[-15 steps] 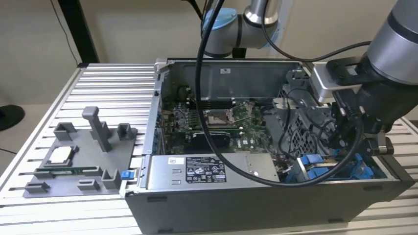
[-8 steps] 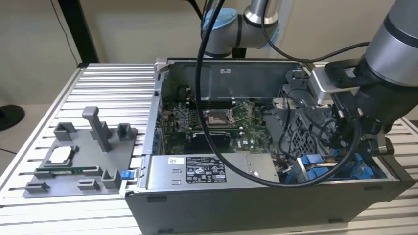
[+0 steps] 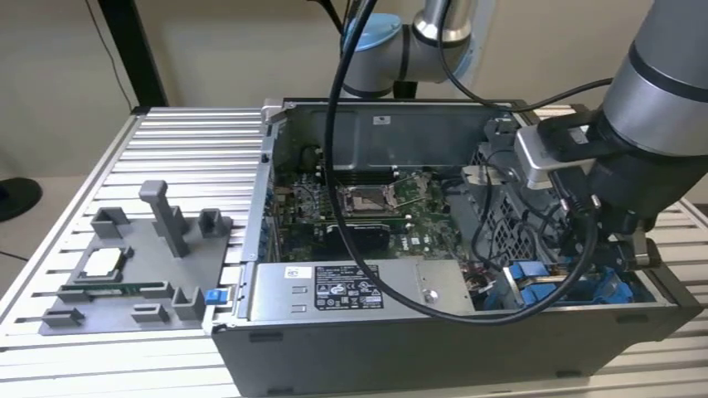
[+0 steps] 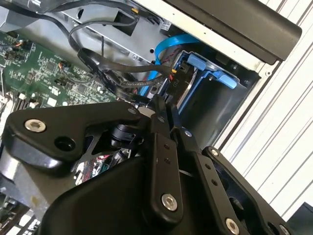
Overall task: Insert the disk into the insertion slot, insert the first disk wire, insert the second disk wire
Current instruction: 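Insert the second disk wire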
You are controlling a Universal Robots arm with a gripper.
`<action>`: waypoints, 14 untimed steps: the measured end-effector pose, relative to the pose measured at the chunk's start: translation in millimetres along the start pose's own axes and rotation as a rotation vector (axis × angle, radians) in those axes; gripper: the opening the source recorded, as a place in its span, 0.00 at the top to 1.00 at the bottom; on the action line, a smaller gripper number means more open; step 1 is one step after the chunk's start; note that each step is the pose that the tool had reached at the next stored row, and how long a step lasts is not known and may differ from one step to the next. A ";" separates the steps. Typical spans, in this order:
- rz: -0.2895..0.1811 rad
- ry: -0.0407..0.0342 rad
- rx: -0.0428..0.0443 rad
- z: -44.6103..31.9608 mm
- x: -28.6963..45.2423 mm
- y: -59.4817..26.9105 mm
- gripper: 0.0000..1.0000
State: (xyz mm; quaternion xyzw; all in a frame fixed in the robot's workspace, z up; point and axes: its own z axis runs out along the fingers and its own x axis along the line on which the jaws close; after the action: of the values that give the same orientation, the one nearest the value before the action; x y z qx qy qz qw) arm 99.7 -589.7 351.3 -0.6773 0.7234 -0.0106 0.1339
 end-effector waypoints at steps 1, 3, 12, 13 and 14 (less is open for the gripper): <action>-0.001 0.0009 0.0048 0.5 0.1 0.6 1.00; -0.003 0.0028 0.0114 1.6 0.4 2.1 1.00; -0.011 0.0057 0.0427 6.6 1.7 7.0 1.00; -0.012 0.0060 0.0453 7.1 1.8 7.1 1.00; -0.012 0.0058 0.0466 7.3 1.8 7.1 1.00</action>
State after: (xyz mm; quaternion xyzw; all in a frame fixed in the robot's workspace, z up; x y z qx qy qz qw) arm 94.2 -589.7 342.5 -0.6784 0.7191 -0.0302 0.1475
